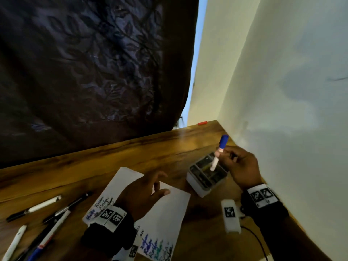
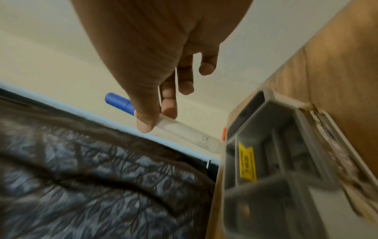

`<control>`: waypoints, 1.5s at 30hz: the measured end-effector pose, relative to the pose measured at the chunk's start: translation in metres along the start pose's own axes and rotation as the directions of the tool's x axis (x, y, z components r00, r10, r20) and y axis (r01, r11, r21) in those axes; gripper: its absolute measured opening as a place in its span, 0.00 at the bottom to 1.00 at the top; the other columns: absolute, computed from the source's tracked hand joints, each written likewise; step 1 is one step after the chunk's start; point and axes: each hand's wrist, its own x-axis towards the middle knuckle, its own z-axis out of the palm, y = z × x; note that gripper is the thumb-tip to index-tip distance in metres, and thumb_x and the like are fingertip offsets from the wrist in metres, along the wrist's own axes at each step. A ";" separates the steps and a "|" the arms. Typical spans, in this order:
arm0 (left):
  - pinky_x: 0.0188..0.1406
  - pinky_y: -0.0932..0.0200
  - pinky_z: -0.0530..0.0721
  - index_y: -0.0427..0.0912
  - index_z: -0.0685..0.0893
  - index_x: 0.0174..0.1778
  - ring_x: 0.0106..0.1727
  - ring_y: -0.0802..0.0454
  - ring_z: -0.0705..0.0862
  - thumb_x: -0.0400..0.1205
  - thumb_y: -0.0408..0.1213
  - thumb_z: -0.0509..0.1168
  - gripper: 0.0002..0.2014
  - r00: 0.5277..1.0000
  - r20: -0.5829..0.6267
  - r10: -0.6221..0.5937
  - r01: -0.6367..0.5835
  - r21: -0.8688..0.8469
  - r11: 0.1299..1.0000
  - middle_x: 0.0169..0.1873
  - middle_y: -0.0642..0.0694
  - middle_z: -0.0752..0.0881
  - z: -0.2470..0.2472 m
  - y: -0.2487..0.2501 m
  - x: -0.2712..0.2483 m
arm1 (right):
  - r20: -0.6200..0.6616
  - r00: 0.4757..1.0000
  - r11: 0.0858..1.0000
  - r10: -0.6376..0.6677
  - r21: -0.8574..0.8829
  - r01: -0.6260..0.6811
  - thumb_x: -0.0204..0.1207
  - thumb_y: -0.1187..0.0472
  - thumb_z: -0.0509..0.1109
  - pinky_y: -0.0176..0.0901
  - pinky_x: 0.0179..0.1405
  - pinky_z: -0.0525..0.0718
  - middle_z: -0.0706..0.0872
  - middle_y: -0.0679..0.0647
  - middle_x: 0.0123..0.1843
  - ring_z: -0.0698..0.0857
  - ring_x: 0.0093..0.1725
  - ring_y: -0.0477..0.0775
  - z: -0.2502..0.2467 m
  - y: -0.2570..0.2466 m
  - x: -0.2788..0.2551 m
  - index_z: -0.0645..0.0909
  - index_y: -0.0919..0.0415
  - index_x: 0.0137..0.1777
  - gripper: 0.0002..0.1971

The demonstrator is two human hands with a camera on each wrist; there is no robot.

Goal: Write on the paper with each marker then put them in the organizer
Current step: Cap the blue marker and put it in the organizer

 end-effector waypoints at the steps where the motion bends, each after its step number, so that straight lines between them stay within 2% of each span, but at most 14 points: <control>1: 0.43 0.63 0.81 0.67 0.67 0.67 0.42 0.63 0.81 0.80 0.65 0.57 0.21 1.000 0.003 -0.009 0.009 0.001 1.000 0.43 0.63 0.79 0.004 -0.002 0.003 | -0.057 0.998 0.999 0.021 -0.023 -0.022 0.71 0.57 0.81 0.26 0.31 0.71 0.80 0.45 0.27 0.77 0.27 0.37 -0.006 0.007 0.009 0.90 0.59 0.41 0.05; 3: 0.44 0.62 0.82 0.67 0.68 0.67 0.42 0.64 0.81 0.81 0.65 0.57 0.20 0.999 0.008 -0.036 0.036 0.005 0.999 0.44 0.63 0.79 0.008 -0.004 0.007 | -0.114 0.992 0.997 0.045 -0.056 -0.052 0.70 0.54 0.82 0.23 0.35 0.72 0.83 0.43 0.32 0.79 0.31 0.36 -0.013 0.022 0.025 0.92 0.58 0.45 0.09; 8: 0.42 0.65 0.81 0.64 0.70 0.67 0.42 0.63 0.82 0.82 0.61 0.59 0.19 0.996 0.002 -0.087 0.087 0.000 0.996 0.44 0.62 0.80 0.018 -0.006 0.015 | -0.085 0.993 0.988 0.078 -0.127 -0.089 0.69 0.48 0.81 0.25 0.38 0.72 0.83 0.36 0.35 0.81 0.34 0.38 -0.005 0.048 0.044 0.91 0.51 0.46 0.10; 11: 0.41 0.67 0.79 0.63 0.72 0.67 0.42 0.63 0.82 0.82 0.62 0.58 0.19 0.993 0.005 -0.116 0.116 -0.009 0.993 0.44 0.61 0.81 0.023 -0.008 0.019 | 0.048 0.985 0.966 0.163 -0.211 -0.149 0.69 0.39 0.76 0.37 0.43 0.81 0.88 0.40 0.37 0.85 0.38 0.38 0.002 0.061 0.053 0.88 0.47 0.41 0.13; 14: 0.39 0.70 0.75 0.62 0.72 0.66 0.42 0.64 0.82 0.82 0.62 0.58 0.19 0.990 0.001 -0.140 0.140 -0.010 0.990 0.44 0.61 0.81 0.025 -0.007 0.021 | 0.220 0.956 0.934 0.195 -0.337 -0.113 0.71 0.34 0.70 0.47 0.44 0.88 0.89 0.45 0.38 0.88 0.39 0.46 0.009 0.072 0.058 0.87 0.46 0.40 0.16; 17: 0.41 0.67 0.77 0.61 0.72 0.67 0.41 0.63 0.82 0.82 0.61 0.57 0.19 0.988 -0.002 -0.153 0.153 -0.008 0.988 0.43 0.60 0.81 0.028 -0.007 0.021 | 0.272 0.946 0.915 0.178 -0.398 -0.058 0.74 0.38 0.71 0.44 0.42 0.87 0.90 0.44 0.44 0.87 0.41 0.47 0.014 0.076 0.055 0.89 0.46 0.46 0.14; 20: 0.43 0.65 0.80 0.60 0.73 0.67 0.40 0.62 0.82 0.82 0.61 0.57 0.19 0.986 -0.011 -0.167 0.167 -0.010 0.986 0.43 0.60 0.81 0.029 -0.007 0.019 | 0.248 0.957 0.918 0.153 -0.394 -0.045 0.72 0.37 0.71 0.46 0.46 0.88 0.90 0.44 0.49 0.87 0.45 0.47 0.015 0.081 0.052 0.89 0.46 0.52 0.17; 25: 0.39 0.70 0.75 0.59 0.73 0.67 0.40 0.62 0.82 0.83 0.58 0.58 0.17 0.984 -0.012 -0.177 0.177 -0.013 0.984 0.43 0.60 0.81 0.027 -0.001 0.016 | 0.244 0.963 0.933 0.114 -0.360 -0.019 0.72 0.38 0.73 0.42 0.44 0.88 0.90 0.43 0.46 0.88 0.45 0.45 0.013 0.078 0.051 0.89 0.47 0.46 0.14; 30: 0.39 0.72 0.73 0.59 0.74 0.66 0.42 0.64 0.82 0.84 0.55 0.59 0.16 0.983 -0.016 -0.183 0.183 -0.012 0.983 0.44 0.61 0.81 0.020 0.001 0.010 | 0.231 0.967 0.955 0.108 -0.296 -0.036 0.76 0.54 0.75 0.57 0.50 0.87 0.89 0.59 0.46 0.86 0.46 0.62 0.001 0.043 0.043 0.89 0.62 0.46 0.10; 33: 0.42 0.68 0.76 0.59 0.74 0.67 0.42 0.64 0.82 0.84 0.54 0.60 0.16 0.980 -0.047 -0.191 0.190 -0.025 0.981 0.43 0.62 0.81 0.012 -0.003 -0.002 | 0.189 0.975 0.958 0.119 -0.281 -0.063 0.73 0.45 0.76 0.48 0.55 0.86 0.86 0.49 0.53 0.84 0.50 0.52 0.006 0.029 0.041 0.87 0.49 0.51 0.11; 36: 0.43 0.66 0.80 0.60 0.73 0.66 0.41 0.64 0.82 0.84 0.54 0.60 0.15 0.977 -0.050 -0.209 0.207 -0.037 0.978 0.43 0.62 0.81 0.004 -0.011 -0.017 | 0.224 0.973 0.953 0.056 -0.302 0.015 0.73 0.46 0.77 0.35 0.46 0.78 0.82 0.44 0.52 0.82 0.51 0.49 0.019 0.010 0.036 0.86 0.49 0.55 0.13; 39: 0.39 0.71 0.76 0.61 0.73 0.66 0.40 0.64 0.83 0.85 0.52 0.61 0.14 0.970 -0.085 -0.229 0.226 -0.038 0.973 0.43 0.62 0.82 -0.010 -0.024 -0.040 | 0.228 0.968 0.961 -0.107 -0.226 0.160 0.71 0.47 0.79 0.37 0.43 0.79 0.85 0.42 0.50 0.81 0.46 0.46 0.048 -0.017 0.026 0.88 0.50 0.53 0.13; 42: 0.35 0.75 0.75 0.61 0.73 0.64 0.39 0.67 0.82 0.85 0.50 0.61 0.12 0.958 -0.133 -0.255 0.255 -0.013 0.967 0.43 0.61 0.83 -0.026 -0.042 -0.070 | 0.252 0.952 0.964 -0.174 -0.154 0.217 0.70 0.48 0.80 0.26 0.42 0.73 0.85 0.39 0.48 0.79 0.43 0.38 0.086 -0.047 0.016 0.89 0.46 0.48 0.09; 45: 0.37 0.67 0.77 0.62 0.75 0.61 0.36 0.64 0.82 0.84 0.48 0.64 0.11 0.939 -0.199 -0.282 0.277 -0.051 0.959 0.40 0.61 0.82 -0.039 -0.075 -0.107 | 0.408 0.892 0.956 -0.192 -0.129 0.264 0.72 0.49 0.78 0.20 0.41 0.72 0.81 0.31 0.43 0.79 0.42 0.30 0.129 -0.086 -0.002 0.88 0.45 0.46 0.05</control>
